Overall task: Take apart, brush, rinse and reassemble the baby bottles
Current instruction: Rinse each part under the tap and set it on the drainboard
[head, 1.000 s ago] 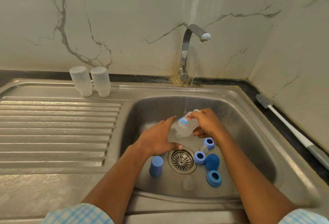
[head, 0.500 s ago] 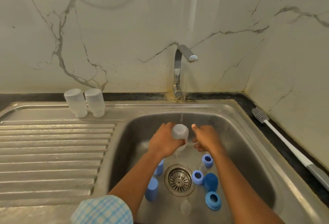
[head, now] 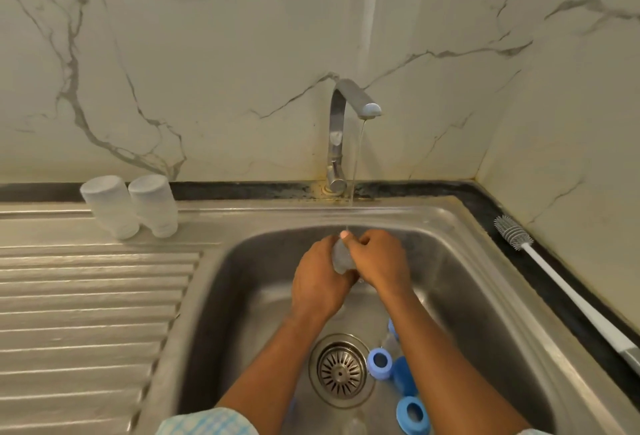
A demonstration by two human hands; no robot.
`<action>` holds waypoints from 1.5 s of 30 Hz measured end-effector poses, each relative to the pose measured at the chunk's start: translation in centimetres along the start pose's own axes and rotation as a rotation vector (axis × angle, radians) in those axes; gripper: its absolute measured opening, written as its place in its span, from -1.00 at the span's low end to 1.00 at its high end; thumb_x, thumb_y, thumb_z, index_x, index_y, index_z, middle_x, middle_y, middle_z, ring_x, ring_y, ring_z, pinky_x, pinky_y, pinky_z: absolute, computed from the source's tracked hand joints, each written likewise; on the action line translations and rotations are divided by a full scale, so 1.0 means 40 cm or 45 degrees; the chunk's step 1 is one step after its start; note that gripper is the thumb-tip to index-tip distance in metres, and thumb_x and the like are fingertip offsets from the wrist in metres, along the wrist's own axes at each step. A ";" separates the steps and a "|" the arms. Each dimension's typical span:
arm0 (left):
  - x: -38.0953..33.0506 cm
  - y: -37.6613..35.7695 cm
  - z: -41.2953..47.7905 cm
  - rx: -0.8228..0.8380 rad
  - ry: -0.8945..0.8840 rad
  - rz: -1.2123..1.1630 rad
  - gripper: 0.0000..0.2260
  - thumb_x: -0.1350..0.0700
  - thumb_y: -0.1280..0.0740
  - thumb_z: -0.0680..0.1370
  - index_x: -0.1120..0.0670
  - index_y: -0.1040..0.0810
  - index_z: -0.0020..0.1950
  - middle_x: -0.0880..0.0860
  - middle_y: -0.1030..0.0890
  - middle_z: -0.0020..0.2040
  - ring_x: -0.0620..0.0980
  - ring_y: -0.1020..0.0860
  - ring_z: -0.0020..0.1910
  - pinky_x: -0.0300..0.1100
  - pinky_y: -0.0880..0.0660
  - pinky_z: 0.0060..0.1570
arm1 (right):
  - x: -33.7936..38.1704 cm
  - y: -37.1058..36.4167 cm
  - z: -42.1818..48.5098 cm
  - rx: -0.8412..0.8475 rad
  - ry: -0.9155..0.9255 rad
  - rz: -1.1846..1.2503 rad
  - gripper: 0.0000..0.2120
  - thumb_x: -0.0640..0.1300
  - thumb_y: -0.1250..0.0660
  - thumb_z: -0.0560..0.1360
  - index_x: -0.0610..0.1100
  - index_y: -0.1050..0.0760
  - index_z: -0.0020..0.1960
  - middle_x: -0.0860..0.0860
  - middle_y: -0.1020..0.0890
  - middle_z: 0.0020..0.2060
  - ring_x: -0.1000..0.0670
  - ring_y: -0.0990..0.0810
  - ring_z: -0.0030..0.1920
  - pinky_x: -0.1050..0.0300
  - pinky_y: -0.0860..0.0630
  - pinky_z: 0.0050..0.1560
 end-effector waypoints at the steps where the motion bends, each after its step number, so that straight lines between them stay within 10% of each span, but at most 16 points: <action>1: 0.005 0.008 0.000 -0.018 -0.001 -0.006 -0.65 -0.01 -0.52 0.38 -0.06 -0.55 0.12 -0.11 -0.62 -0.01 -0.11 -0.59 -0.05 -0.11 -0.56 -0.06 | 0.004 -0.019 0.002 0.068 0.006 0.026 -0.60 0.27 -0.32 0.49 -0.07 -0.54 -0.20 -0.02 -0.61 -0.34 -0.02 -0.62 -0.29 0.02 -0.60 -0.17; 6: 0.020 0.043 0.004 -0.088 0.020 -0.088 -0.55 -0.02 -0.56 0.38 -0.04 -0.54 0.22 -0.07 -0.63 0.09 -0.08 -0.60 0.04 -0.07 -0.57 0.08 | 0.008 -0.057 -0.008 0.457 0.006 0.391 -0.79 -0.05 -0.39 0.55 -0.11 -0.55 0.14 -0.08 -0.64 -0.04 -0.06 -0.65 -0.07 -0.05 -0.67 -0.07; 12: -0.010 0.021 -0.005 -0.065 -0.054 -0.160 -0.61 0.04 -0.56 0.37 -0.12 -0.53 0.13 -0.14 -0.63 0.01 -0.16 -0.60 -0.03 -0.04 -0.60 0.01 | 0.028 0.038 -0.010 -0.069 0.082 0.108 -0.64 0.17 -0.35 0.52 -0.11 -0.53 -0.22 -0.01 -0.57 -0.39 -0.02 -0.57 -0.33 0.08 -0.55 -0.27; 19: 0.010 0.032 0.001 -0.119 -0.010 -0.254 -0.45 0.03 -0.57 0.39 -0.13 -0.44 0.31 -0.16 -0.56 0.14 -0.16 -0.56 0.08 -0.18 -0.55 0.06 | 0.049 -0.015 -0.020 0.275 0.211 0.274 -0.63 -0.04 -0.45 0.49 -0.07 -0.47 0.25 0.01 -0.56 0.14 0.02 -0.54 0.10 0.24 -0.45 0.01; 22: 0.014 0.021 0.007 -0.111 0.037 -0.386 -0.35 0.07 -0.55 0.42 -0.05 -0.39 0.46 -0.09 -0.53 0.25 -0.12 -0.53 0.16 -0.16 -0.53 0.15 | 0.062 0.040 -0.039 0.070 0.275 0.393 -0.84 -0.05 -0.30 0.60 -0.09 -0.58 0.10 0.02 -0.62 -0.01 0.08 -0.56 -0.03 0.28 -0.43 -0.03; 26: 0.036 -0.009 0.007 -0.085 0.224 -0.748 -0.49 0.04 -0.58 0.41 -0.04 -0.47 0.28 -0.02 -0.63 0.14 -0.08 -0.63 0.06 -0.08 -0.63 0.07 | -0.005 0.104 -0.062 -0.203 -0.089 0.495 -0.58 0.10 -0.27 0.59 -0.10 -0.46 -0.36 -0.05 -0.56 -0.44 0.01 -0.54 -0.38 0.12 -0.52 -0.25; 30: 0.008 -0.021 -0.007 -0.034 0.215 -0.752 -0.56 0.08 -0.54 0.45 -0.06 -0.40 0.21 -0.08 -0.61 0.04 -0.15 -0.64 -0.05 -0.32 -0.59 -0.16 | -0.046 -0.037 -0.104 0.315 -0.511 0.821 -0.51 0.32 -0.23 0.52 -0.12 -0.58 -0.05 -0.15 -0.70 -0.17 -0.11 -0.69 -0.13 -0.07 -0.66 -0.10; 41: 0.004 0.006 0.020 0.004 0.082 -0.187 -0.70 -0.15 -0.43 0.37 0.02 -0.56 -0.06 -0.07 -0.66 -0.23 -0.16 -0.63 -0.26 -0.21 -0.58 -0.25 | -0.019 -0.109 -0.069 0.310 -0.455 1.265 -0.64 0.01 -0.51 0.41 -0.15 -0.58 0.12 -0.10 -0.72 -0.08 -0.09 -0.71 -0.06 -0.03 -0.66 -0.04; 45: 0.025 -0.038 0.006 0.281 0.308 -0.693 -0.65 -0.15 -0.46 0.46 0.14 -0.61 -0.18 0.03 -0.62 -0.33 -0.06 -0.56 -0.35 -0.16 -0.52 -0.28 | -0.006 -0.092 -0.042 0.254 -0.379 1.412 -0.64 -0.04 -0.49 0.42 -0.23 -0.57 0.11 -0.15 -0.69 -0.11 -0.10 -0.68 -0.12 0.04 -0.60 -0.19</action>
Point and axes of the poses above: each hand's wrist, its own z-axis towards the middle knuckle, its own y-axis out of the back of the hand, x = y × z, the point moved 10 cm from there along z, towards the middle knuckle
